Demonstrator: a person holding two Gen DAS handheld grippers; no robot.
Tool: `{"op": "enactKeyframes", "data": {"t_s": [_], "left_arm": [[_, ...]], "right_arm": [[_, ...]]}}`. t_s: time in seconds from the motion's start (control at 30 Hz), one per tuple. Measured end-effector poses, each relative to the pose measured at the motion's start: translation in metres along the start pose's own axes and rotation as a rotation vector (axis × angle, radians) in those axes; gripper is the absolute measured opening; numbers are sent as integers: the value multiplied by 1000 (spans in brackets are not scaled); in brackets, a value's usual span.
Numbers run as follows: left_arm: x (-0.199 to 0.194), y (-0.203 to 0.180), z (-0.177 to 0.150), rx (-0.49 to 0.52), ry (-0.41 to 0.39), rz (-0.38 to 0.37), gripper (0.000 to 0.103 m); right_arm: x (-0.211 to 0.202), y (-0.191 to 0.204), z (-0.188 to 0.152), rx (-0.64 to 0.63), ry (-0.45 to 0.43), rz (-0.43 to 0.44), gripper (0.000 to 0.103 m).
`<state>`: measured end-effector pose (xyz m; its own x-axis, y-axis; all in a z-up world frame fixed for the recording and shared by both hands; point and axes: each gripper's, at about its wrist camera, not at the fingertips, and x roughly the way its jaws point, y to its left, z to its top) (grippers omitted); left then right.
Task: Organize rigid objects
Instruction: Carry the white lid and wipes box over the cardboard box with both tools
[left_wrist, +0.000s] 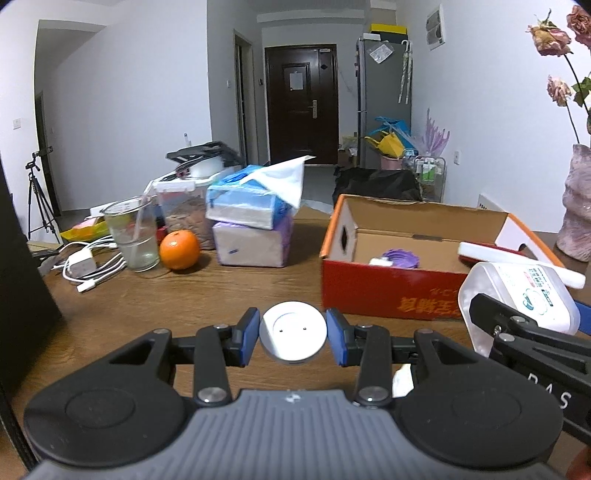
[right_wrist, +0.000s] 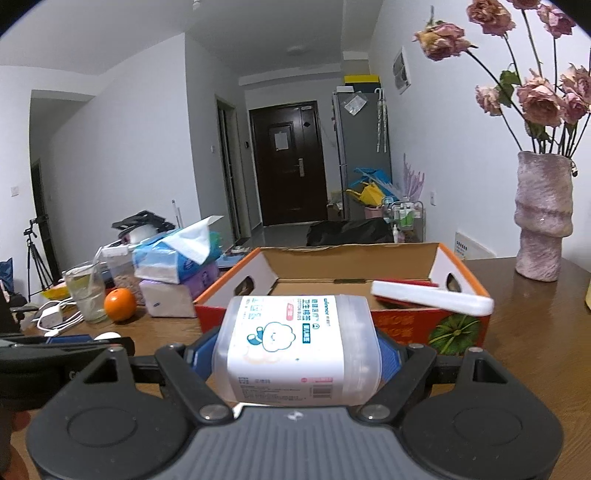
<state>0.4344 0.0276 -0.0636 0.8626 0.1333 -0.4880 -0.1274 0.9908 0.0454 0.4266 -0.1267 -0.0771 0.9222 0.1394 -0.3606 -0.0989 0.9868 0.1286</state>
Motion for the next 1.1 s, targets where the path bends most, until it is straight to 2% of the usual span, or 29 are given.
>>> {"op": "enactKeyframes", "data": {"t_s": [0.57, 1.1], "left_arm": [[22, -49, 19, -31, -17, -47, 41], [43, -80, 42, -49, -53, -79, 40]], "right_arm": [[12, -54, 20, 23, -45, -61, 81], [32, -77, 34, 12, -76, -108, 81]]}}
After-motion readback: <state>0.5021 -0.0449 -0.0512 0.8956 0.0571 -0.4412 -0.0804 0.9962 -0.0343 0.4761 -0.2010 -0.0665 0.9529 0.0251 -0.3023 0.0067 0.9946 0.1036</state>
